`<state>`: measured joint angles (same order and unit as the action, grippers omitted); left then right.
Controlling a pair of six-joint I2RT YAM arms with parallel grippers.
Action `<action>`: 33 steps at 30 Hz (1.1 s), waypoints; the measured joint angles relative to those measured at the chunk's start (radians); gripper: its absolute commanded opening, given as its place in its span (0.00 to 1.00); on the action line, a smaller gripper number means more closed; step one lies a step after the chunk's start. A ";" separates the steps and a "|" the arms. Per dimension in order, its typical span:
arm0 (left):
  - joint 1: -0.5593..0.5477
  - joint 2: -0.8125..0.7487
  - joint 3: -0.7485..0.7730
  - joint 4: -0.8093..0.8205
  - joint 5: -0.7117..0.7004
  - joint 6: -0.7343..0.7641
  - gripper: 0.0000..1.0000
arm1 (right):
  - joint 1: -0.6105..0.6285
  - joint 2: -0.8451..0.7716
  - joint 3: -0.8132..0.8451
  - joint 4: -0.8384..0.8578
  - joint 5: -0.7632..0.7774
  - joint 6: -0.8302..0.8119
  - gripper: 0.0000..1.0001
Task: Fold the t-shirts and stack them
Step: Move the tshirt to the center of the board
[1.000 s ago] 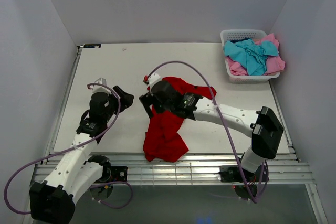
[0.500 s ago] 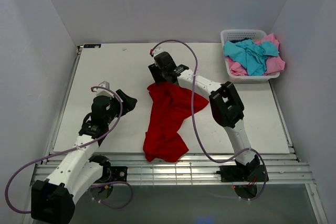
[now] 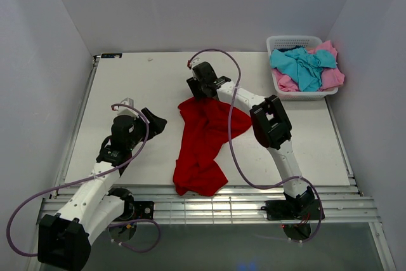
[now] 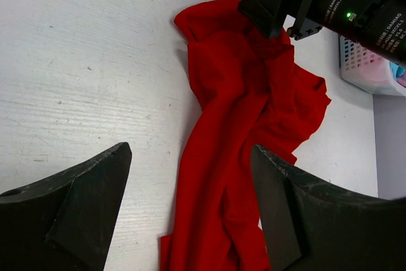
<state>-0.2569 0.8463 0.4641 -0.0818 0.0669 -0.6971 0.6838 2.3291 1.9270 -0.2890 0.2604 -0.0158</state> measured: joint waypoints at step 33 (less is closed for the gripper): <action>0.000 0.077 -0.059 0.069 0.013 0.005 0.85 | -0.125 -0.444 -0.207 -0.136 0.270 -0.042 0.08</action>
<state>-0.2569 0.9237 0.4053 -0.0128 0.0795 -0.6918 0.5587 1.8854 1.7203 -0.4252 0.5308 -0.0582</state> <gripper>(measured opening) 0.858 0.081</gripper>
